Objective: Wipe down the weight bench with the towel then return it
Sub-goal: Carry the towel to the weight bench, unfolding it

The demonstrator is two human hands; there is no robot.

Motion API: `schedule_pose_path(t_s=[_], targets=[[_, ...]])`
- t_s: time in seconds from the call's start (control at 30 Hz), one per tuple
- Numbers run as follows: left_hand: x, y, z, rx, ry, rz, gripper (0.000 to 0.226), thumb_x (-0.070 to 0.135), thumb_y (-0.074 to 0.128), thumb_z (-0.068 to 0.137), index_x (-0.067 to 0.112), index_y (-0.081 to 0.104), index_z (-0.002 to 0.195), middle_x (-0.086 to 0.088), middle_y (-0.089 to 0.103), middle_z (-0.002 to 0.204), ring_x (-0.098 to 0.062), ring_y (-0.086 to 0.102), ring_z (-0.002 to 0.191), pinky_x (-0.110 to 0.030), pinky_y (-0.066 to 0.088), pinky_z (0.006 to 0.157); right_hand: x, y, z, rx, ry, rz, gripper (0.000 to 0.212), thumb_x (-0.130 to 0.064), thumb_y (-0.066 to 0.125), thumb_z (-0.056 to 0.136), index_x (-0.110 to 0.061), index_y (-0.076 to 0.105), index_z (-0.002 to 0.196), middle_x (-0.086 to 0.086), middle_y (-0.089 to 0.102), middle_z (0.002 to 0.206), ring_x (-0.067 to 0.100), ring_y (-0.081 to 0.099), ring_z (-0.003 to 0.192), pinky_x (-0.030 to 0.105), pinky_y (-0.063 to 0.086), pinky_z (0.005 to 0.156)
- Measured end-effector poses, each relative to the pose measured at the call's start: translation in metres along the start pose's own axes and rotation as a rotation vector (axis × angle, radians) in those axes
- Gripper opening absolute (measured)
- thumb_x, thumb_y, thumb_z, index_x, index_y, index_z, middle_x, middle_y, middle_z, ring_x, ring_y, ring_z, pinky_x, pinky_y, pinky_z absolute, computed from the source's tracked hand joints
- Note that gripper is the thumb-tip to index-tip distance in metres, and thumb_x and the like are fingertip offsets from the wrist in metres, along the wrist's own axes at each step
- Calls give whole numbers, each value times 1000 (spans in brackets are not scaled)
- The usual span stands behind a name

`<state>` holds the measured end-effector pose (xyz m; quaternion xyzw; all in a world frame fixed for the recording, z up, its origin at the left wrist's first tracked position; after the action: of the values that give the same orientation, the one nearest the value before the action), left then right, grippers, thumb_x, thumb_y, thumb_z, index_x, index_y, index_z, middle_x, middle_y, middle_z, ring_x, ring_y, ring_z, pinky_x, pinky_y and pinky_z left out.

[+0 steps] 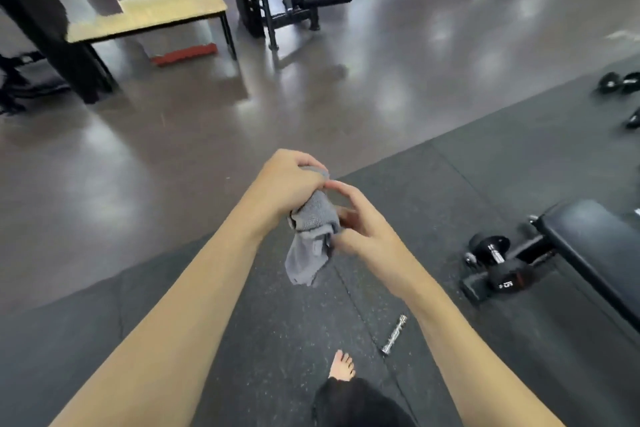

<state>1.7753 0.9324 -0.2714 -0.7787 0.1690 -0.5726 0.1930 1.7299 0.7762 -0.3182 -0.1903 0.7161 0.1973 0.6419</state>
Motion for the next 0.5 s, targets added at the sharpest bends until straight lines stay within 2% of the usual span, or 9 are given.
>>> schedule_pose_path(t_s=[0.07,0.1,0.17,0.27,0.3,0.37,0.4,0.47,0.5], targets=[[21,1,60,14,-57,-45,16,11,62,84,6,77,82,-14,76,81,-29,63,71,-37,52,65,-9,-31,41,-131,43,-25,94,-18,70,81,-53,23,154,-17,59,141,5,65,116,29,55,97],[33,3,88,0,-74,-53,17,15,62,85,2,73,79,-18,73,77,-28,60,68,-38,50,63,-14,-46,63,-86,49,-69,102,-22,79,79,-58,18,153,-22,54,144,1,64,120,27,56,97],[56,7,138,-84,-86,-153,19,24,61,88,8,65,77,-17,60,72,-25,56,67,-34,49,62,-21,-80,109,151,34,-150,105,-21,88,76,-47,24,155,-23,56,140,-4,63,119,20,56,91],[83,16,216,-295,-111,-460,31,25,49,99,2,66,88,-16,72,74,-34,72,75,-43,65,77,-22,-139,174,485,-44,-155,62,2,76,83,-26,56,135,-16,71,116,-1,68,100,23,55,82],[88,19,244,-338,-90,-494,32,20,45,101,0,68,94,-17,77,77,-35,76,76,-41,66,75,-21,-160,193,561,-72,-120,50,8,71,85,-25,64,122,-16,74,106,-2,68,93,23,55,79],[92,29,302,-324,10,-441,28,7,44,97,0,70,105,-22,79,85,-32,78,77,-33,65,71,-20,-201,232,678,-96,-91,46,11,67,87,-34,70,95,-18,75,88,-2,67,81,16,54,72],[91,34,333,-254,86,-353,29,0,45,94,1,70,108,-21,78,92,-27,77,79,-30,64,73,-19,-222,252,720,-91,-88,43,11,67,86,-32,70,85,-14,74,81,2,64,77,16,53,70],[92,45,393,-180,251,-190,34,-8,52,90,6,70,116,-14,75,111,-19,72,97,-30,57,93,-18,-259,295,775,-67,-85,29,11,67,85,-17,65,80,6,70,78,12,61,78,26,52,71],[94,52,421,-247,309,-170,35,-6,58,92,7,68,123,-10,72,122,-18,68,112,-31,52,105,-19,-275,317,782,-53,-66,25,10,68,85,-15,65,83,10,70,83,17,64,82,33,54,76]])
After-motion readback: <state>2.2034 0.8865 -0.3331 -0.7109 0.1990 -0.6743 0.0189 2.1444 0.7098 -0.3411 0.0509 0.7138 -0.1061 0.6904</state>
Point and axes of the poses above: each hand's wrist, its own z-axis towards the middle knuckle, its own y-axis out of the palm, x = y × z, the point moved 2 cm from there along z, towards the middle knuckle
